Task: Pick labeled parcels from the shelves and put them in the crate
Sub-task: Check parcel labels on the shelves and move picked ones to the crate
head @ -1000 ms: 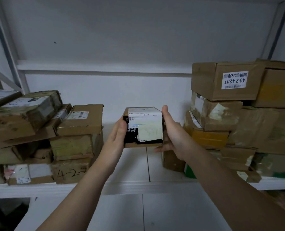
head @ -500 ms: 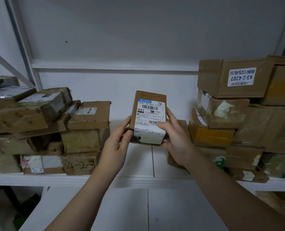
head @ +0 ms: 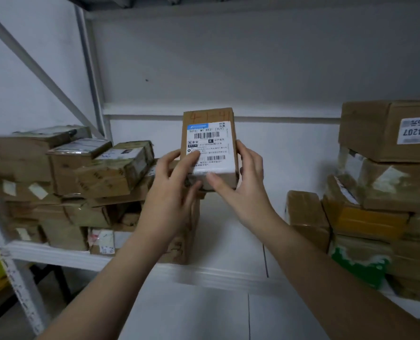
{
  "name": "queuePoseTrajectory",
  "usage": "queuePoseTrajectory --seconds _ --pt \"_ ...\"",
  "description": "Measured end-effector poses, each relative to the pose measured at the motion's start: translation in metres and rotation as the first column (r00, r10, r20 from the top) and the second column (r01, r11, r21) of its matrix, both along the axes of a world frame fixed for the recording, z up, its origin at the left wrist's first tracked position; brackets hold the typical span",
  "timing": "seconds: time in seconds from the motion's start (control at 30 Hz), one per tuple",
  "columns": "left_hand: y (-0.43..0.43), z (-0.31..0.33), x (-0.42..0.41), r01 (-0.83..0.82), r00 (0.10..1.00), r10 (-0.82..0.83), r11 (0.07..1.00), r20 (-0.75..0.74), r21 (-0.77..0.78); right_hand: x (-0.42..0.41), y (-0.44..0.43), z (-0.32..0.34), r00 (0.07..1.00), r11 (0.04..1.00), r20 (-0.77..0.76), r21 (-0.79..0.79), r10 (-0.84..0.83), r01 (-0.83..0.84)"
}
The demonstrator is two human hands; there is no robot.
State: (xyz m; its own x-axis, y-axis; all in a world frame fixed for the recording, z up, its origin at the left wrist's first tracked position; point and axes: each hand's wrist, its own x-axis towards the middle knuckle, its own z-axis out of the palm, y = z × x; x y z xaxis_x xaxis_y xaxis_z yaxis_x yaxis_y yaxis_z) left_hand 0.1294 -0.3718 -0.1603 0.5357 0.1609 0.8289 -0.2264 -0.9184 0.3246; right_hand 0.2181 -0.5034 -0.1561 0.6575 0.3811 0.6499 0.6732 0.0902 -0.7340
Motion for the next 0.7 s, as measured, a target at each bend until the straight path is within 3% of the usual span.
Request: queuePoseTrajectory --seconds 0.13,0.27,0.43,0.7 --pt "0.037 0.028 -0.005 -0.165 0.981 0.181 0.969 -0.075 0.186 0.010 0.041 0.013 1.000 1.000 0.010 -0.015 0.021 -0.021" --pt "0.064 0.040 -0.002 -0.218 0.950 0.263 0.945 -0.168 0.245 0.013 0.071 0.017 0.995 0.997 0.071 -0.014 -0.071 0.072" --pt "0.087 0.037 0.005 -0.252 0.915 0.365 0.852 -0.174 0.460 0.012 0.085 0.010 0.943 0.922 0.218 -0.242 -0.252 0.303" --pt "0.093 0.033 -0.001 -0.272 0.934 0.349 0.839 -0.082 0.471 0.017 0.093 0.008 0.958 0.911 0.165 -0.309 -0.232 0.274"
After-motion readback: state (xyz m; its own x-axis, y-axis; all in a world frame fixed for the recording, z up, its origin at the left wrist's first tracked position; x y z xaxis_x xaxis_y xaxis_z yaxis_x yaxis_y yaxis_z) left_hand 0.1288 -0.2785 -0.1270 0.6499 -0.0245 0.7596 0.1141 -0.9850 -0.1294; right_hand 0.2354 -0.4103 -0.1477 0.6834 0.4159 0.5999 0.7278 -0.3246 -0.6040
